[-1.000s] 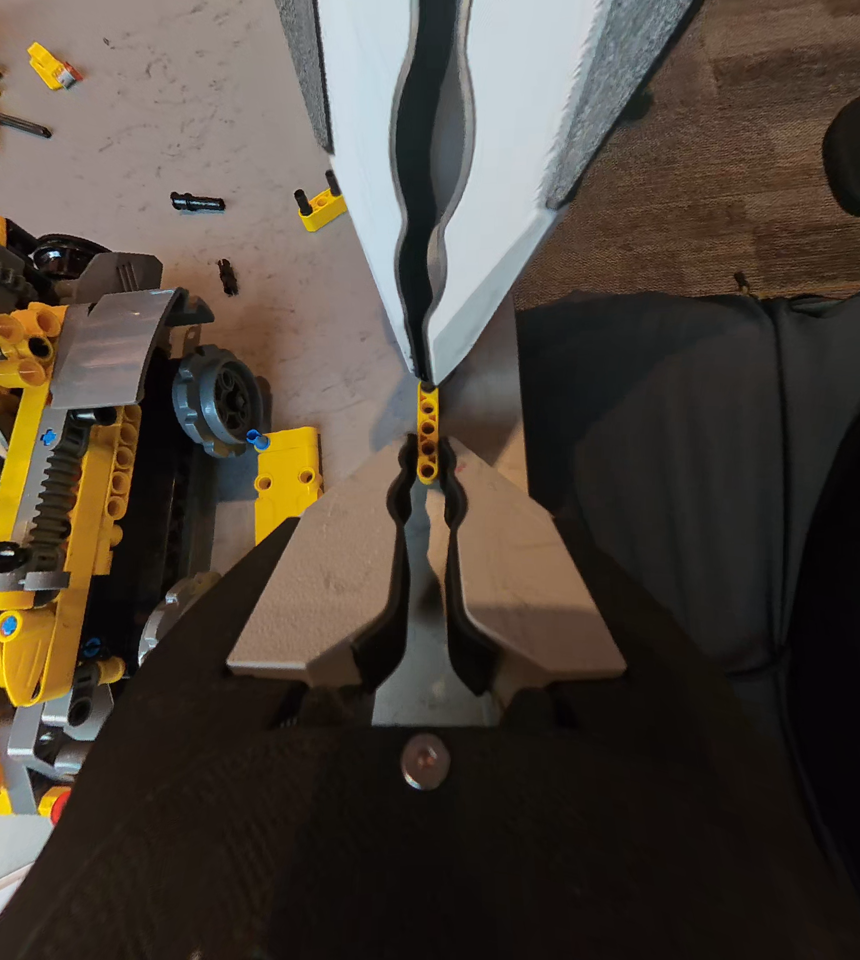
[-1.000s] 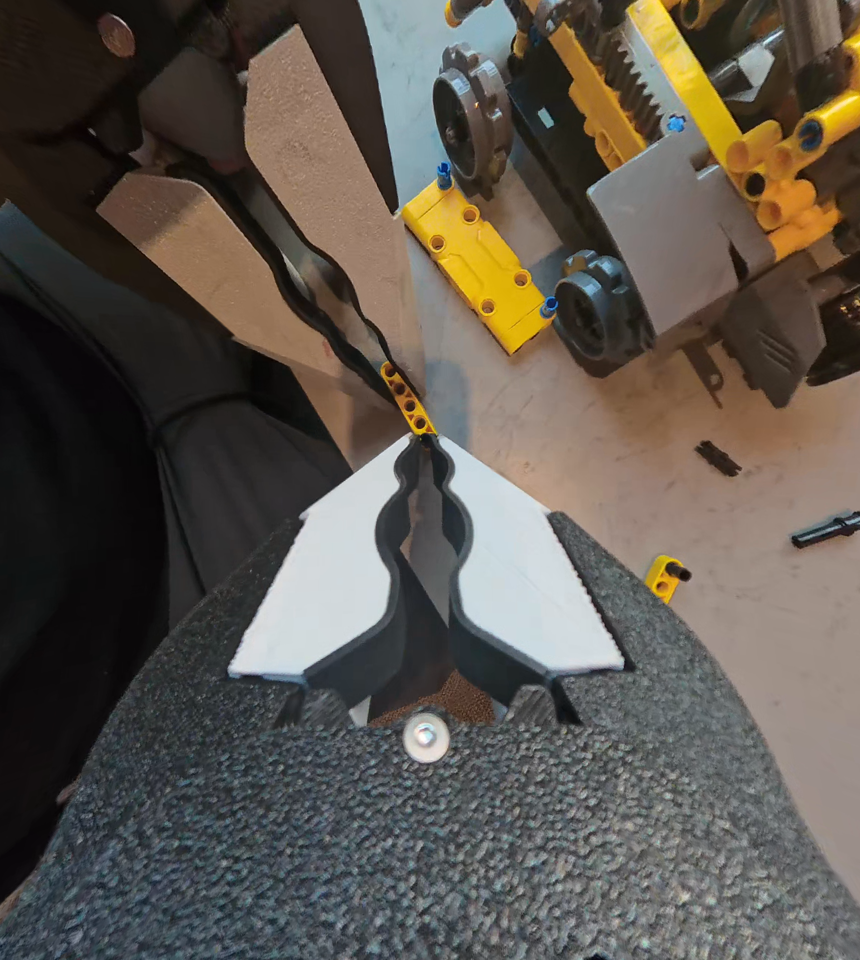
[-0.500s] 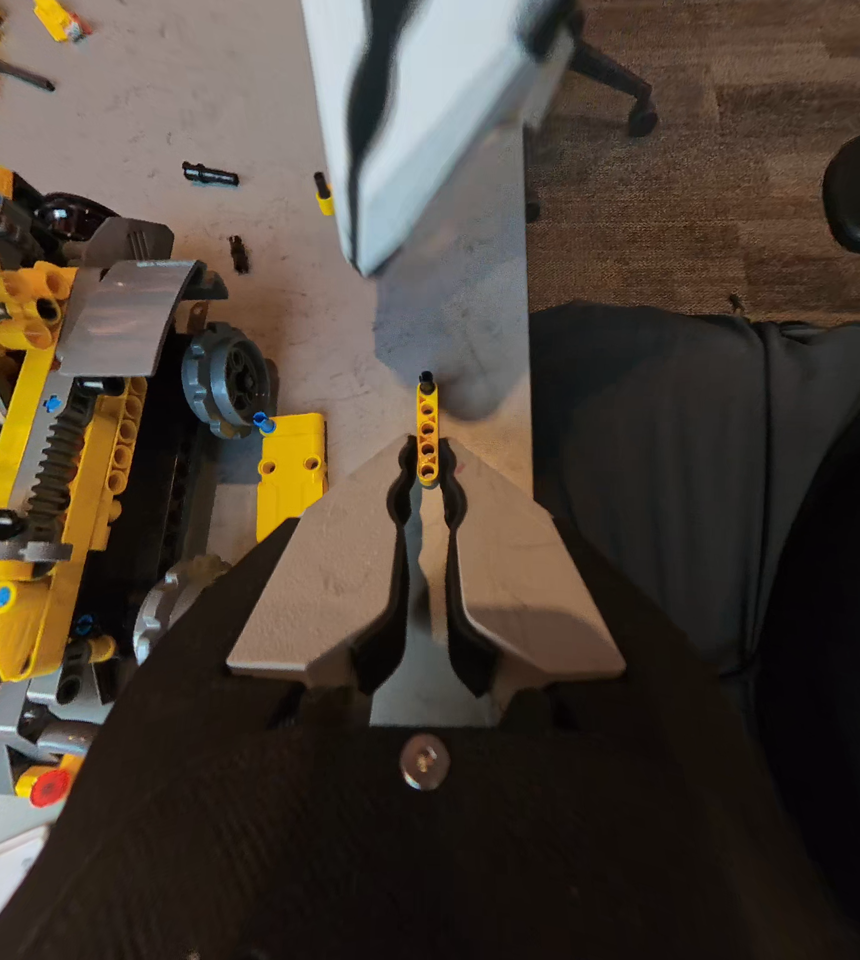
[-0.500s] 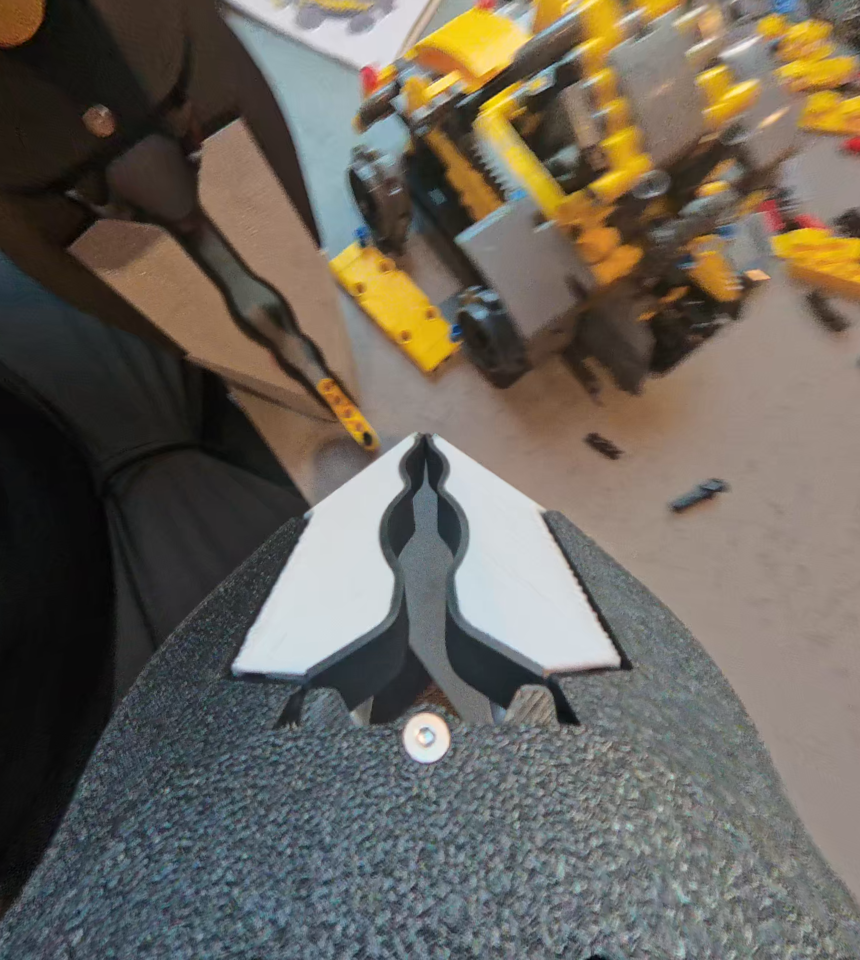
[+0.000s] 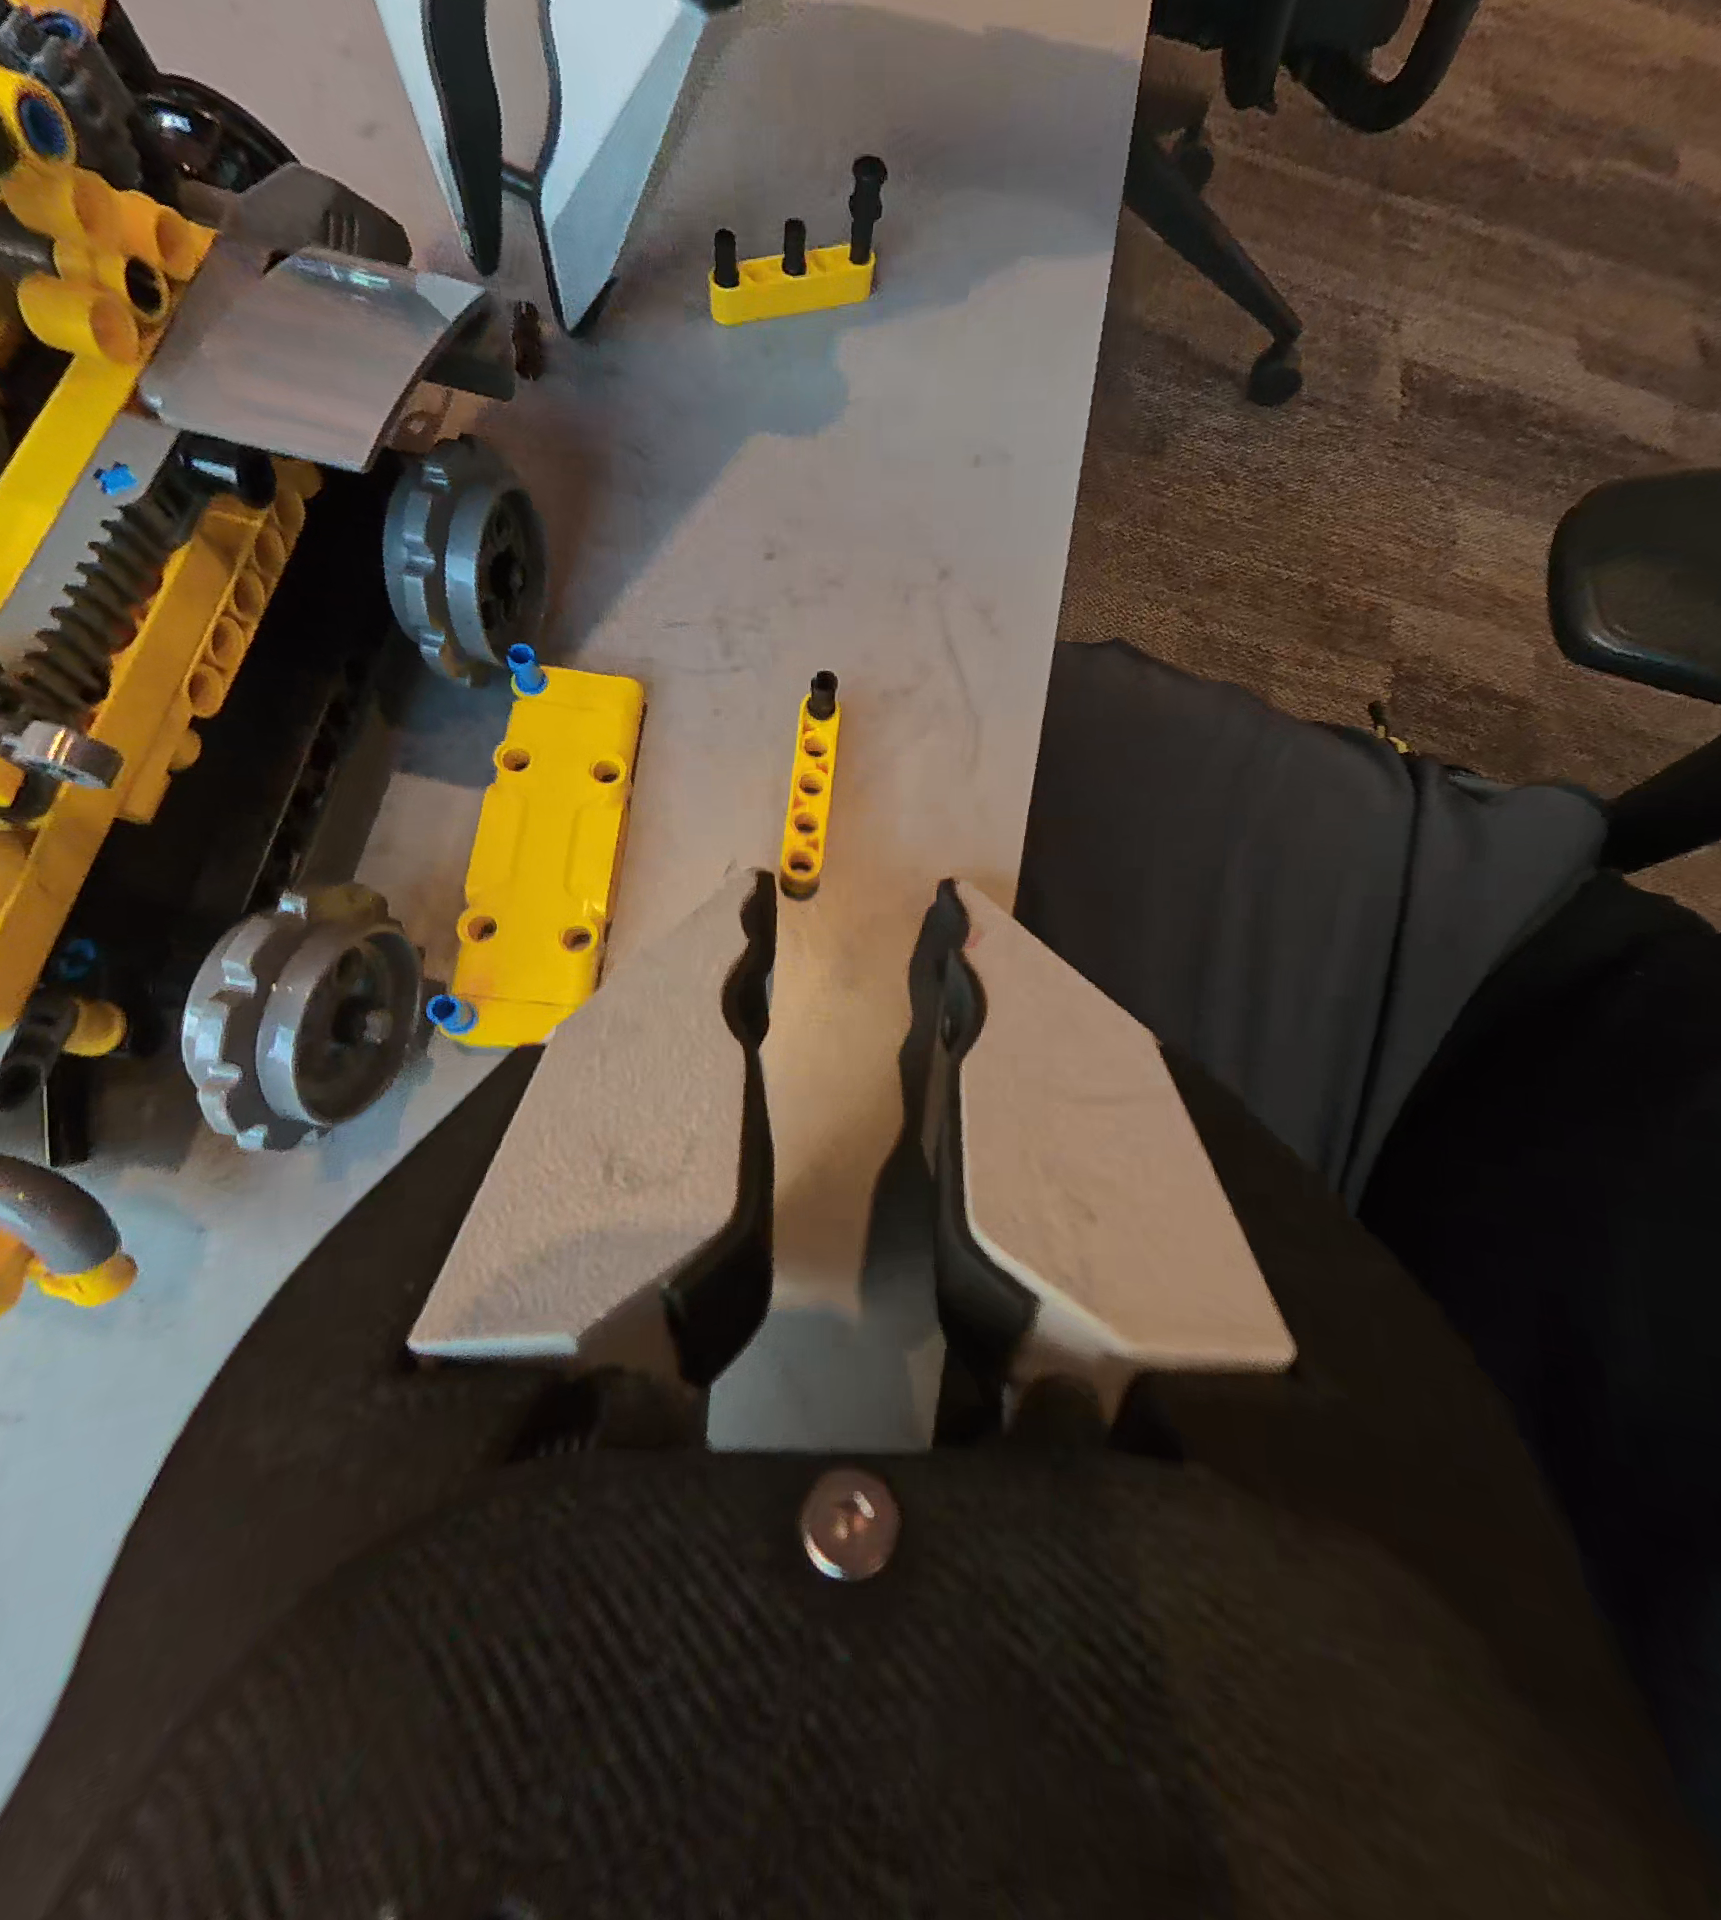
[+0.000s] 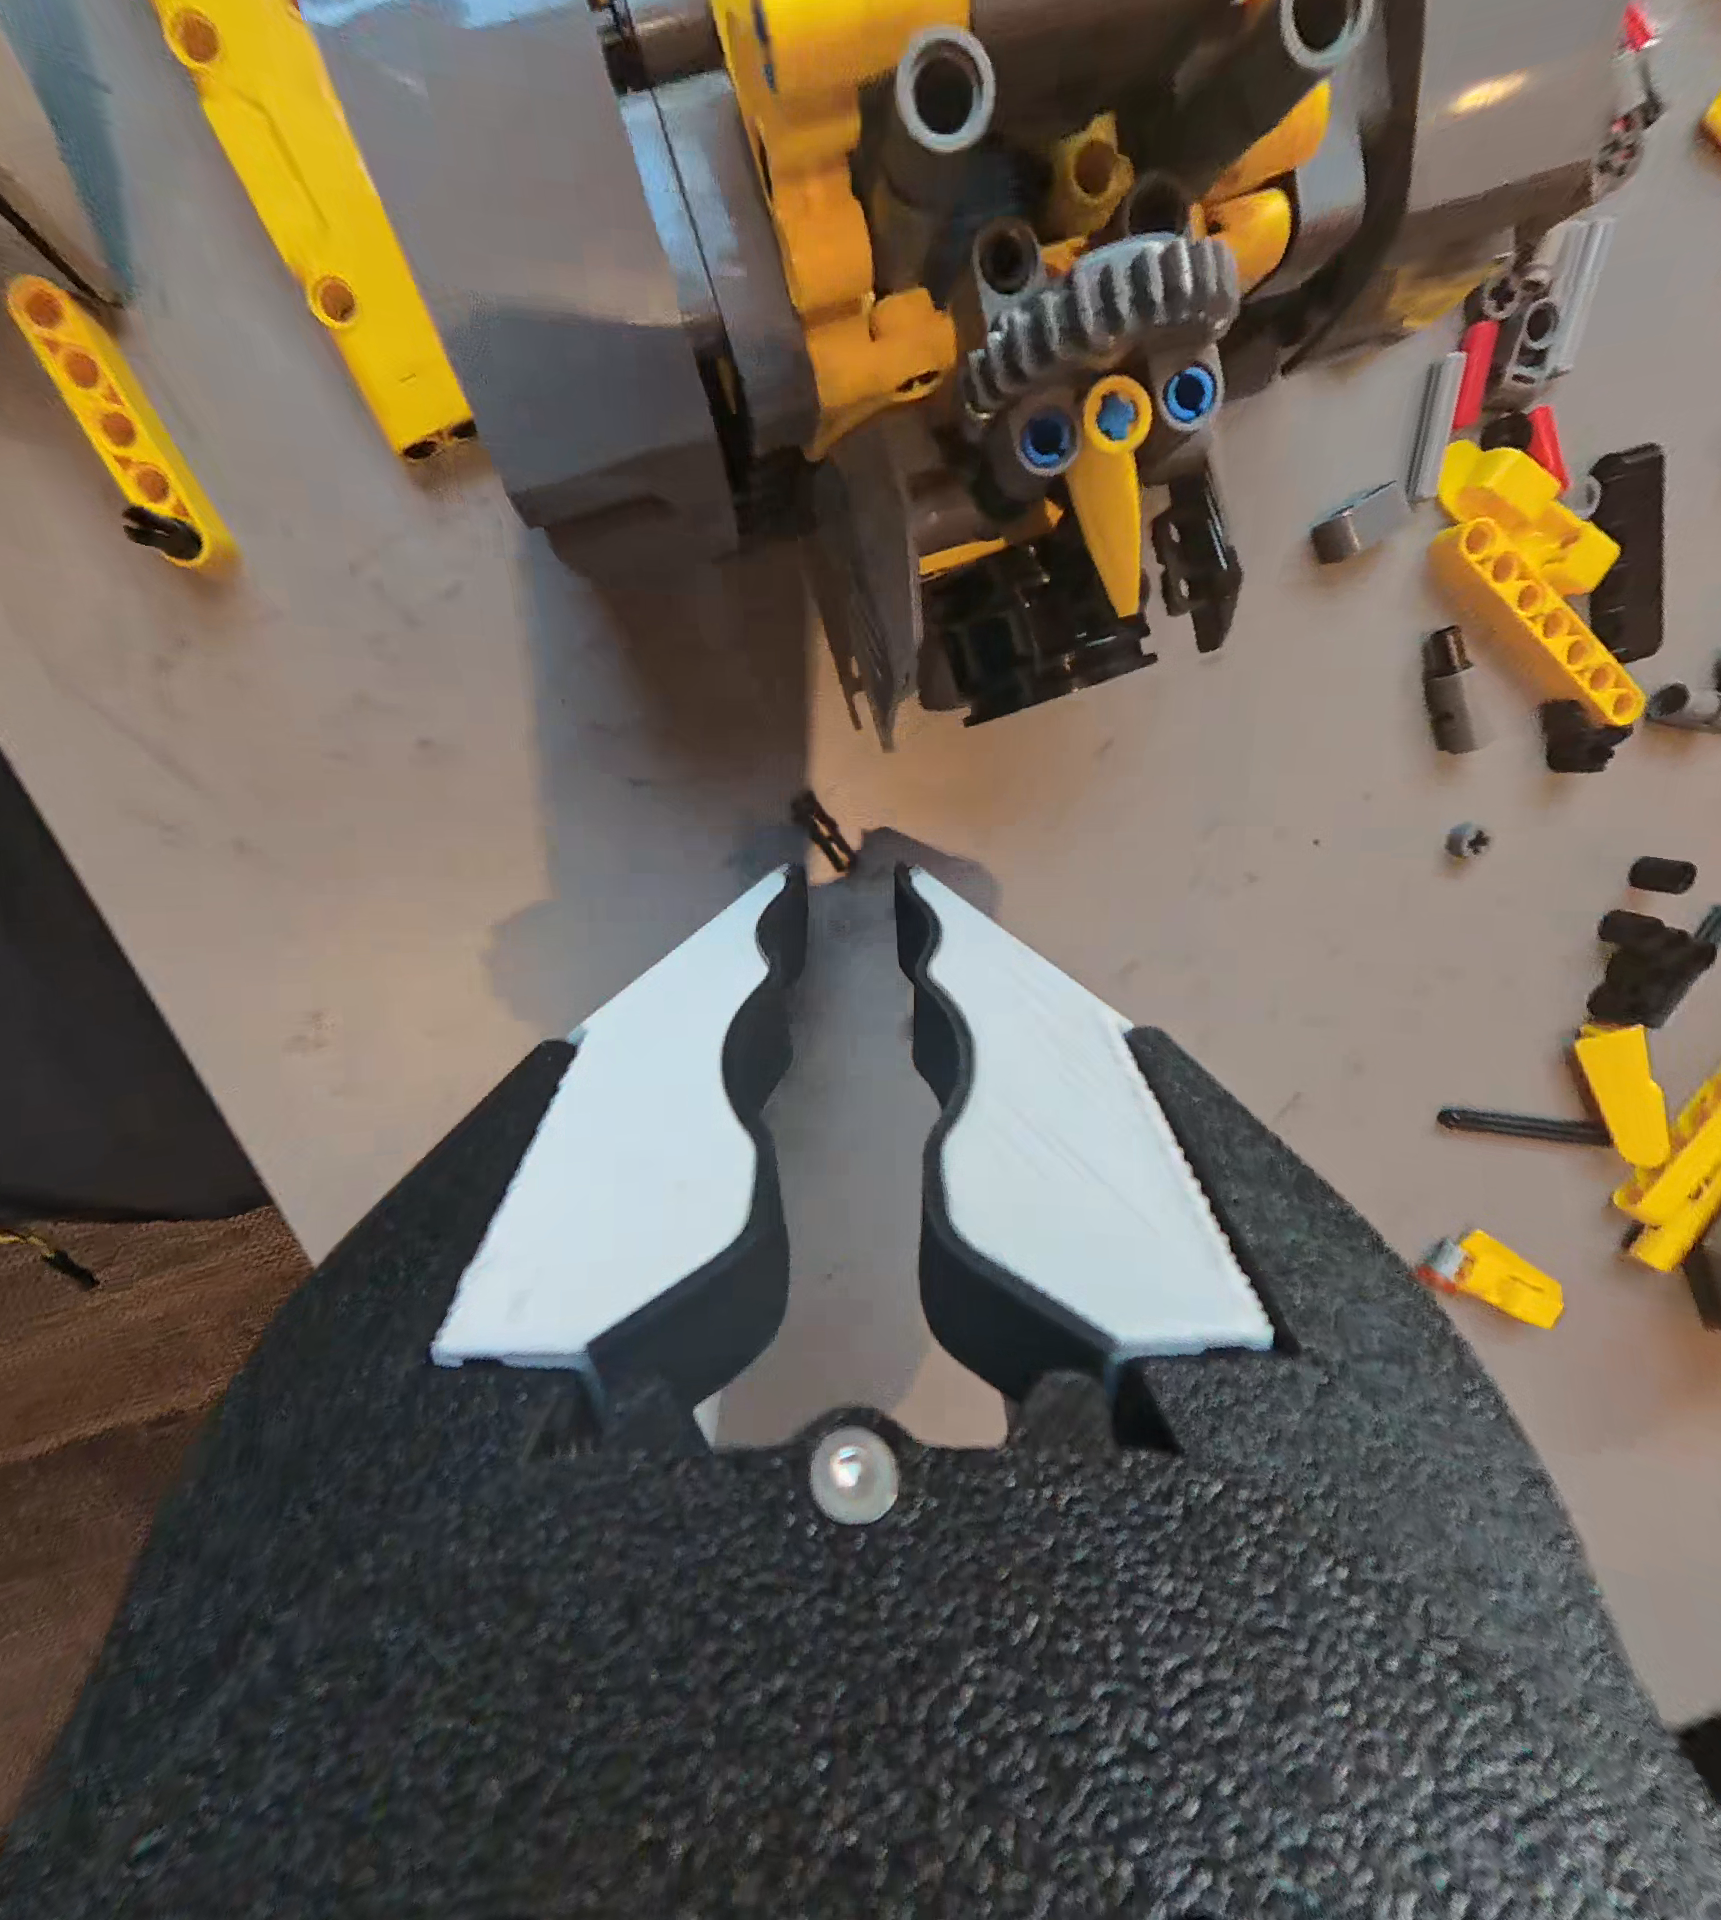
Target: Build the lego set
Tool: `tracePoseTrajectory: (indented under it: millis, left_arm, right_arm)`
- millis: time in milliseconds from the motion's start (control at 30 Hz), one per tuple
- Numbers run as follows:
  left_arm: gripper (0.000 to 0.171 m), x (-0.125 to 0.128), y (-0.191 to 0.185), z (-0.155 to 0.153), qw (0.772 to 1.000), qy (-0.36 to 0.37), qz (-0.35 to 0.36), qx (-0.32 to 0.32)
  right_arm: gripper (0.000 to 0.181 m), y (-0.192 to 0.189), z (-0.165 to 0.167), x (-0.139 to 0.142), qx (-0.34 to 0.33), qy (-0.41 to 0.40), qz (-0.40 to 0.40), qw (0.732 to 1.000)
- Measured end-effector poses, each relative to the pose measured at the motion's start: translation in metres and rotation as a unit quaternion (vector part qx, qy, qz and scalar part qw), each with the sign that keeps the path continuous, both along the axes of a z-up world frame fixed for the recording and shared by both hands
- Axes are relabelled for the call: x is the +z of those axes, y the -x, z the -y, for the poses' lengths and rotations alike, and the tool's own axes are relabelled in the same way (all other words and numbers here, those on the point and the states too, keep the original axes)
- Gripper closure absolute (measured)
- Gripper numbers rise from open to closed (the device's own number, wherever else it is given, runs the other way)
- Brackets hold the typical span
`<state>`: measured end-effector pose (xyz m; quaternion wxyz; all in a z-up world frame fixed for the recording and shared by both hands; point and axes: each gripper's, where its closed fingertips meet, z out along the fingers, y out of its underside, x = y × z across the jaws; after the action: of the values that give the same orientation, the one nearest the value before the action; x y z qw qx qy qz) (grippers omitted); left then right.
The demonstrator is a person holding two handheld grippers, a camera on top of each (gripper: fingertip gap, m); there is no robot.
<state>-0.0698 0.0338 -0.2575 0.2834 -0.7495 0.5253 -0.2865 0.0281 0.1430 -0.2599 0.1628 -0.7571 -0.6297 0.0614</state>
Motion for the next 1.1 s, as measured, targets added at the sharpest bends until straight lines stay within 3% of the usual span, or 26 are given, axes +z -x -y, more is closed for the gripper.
tracePoseTrajectory:
  millis: [333,533,633,733,867,1100]
  left_arm:
    - [0.146,0.001,-0.012,0.016,0.999,0.037,0.017,-0.019]
    - [0.148,0.001,-0.027,0.033,0.998,0.028,0.017,-0.057]
    - [0.151,0.006,-0.023,0.024,0.998,-0.027,0.004,-0.047]
    - [0.153,0.027,-0.026,0.012,0.994,-0.101,0.023,-0.043]
    - [0.160,0.050,-0.031,0.010,0.970,-0.228,0.036,-0.075]
    - [0.163,0.047,-0.029,0.022,0.940,-0.318,0.001,-0.127]
  right_arm:
    - [0.177,0.010,0.015,-0.004,0.006,0.047,-0.061,0.997]
    - [0.177,0.013,0.040,0.015,-0.004,0.043,-0.095,0.995]
    - [0.177,0.021,0.065,0.030,0.002,0.053,-0.114,0.992]
    - [0.177,0.039,0.094,0.044,0.019,0.079,-0.145,0.986]
    - [0.177,0.057,0.122,0.048,0.020,0.137,-0.154,0.978]
    - [0.177,0.068,0.138,0.046,0.013,0.179,-0.158,0.971]
